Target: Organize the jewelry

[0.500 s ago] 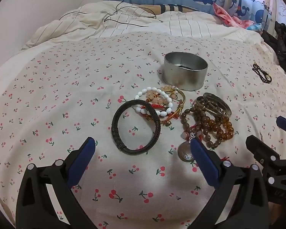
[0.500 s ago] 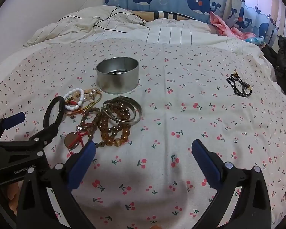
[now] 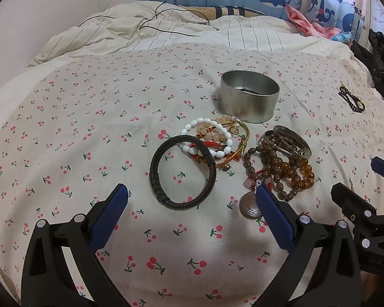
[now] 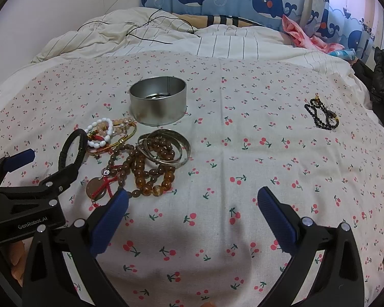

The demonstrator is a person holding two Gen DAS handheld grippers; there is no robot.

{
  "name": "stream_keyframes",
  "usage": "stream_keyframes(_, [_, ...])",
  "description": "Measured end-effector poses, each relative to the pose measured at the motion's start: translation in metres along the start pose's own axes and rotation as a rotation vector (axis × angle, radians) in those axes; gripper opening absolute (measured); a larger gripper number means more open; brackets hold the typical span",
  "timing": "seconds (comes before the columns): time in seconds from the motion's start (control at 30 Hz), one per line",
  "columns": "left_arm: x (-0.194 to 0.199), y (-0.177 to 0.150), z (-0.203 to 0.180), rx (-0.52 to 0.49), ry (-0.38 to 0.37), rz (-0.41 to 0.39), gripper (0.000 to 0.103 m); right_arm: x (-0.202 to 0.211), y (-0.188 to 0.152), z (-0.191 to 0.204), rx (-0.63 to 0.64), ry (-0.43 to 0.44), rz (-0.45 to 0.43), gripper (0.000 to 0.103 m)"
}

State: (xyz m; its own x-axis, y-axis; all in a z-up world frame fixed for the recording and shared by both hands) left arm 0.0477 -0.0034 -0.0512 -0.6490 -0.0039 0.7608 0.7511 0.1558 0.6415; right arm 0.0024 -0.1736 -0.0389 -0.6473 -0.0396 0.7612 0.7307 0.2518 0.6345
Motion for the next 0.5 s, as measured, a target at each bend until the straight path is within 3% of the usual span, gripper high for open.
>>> stream_keyframes(0.5, [-0.0014,-0.0021,0.0026,-0.001,-0.002,-0.009,0.096,-0.0006,-0.0006,-0.0003,-0.001,0.011,-0.002,0.097])
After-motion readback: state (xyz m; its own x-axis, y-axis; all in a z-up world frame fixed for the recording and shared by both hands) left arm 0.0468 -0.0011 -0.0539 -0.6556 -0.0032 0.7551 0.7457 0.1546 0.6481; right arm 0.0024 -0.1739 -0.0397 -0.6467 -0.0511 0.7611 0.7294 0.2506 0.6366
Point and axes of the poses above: each gripper's, at about its wrist camera, not at the fingertips, and x roughly against the way its jaws point, z to its left, y to its top, the point moved 7 cm from there along -x, roughly the way its jaws point, and after that the axes turned 15 degrees about x, right-handed, at the moved point
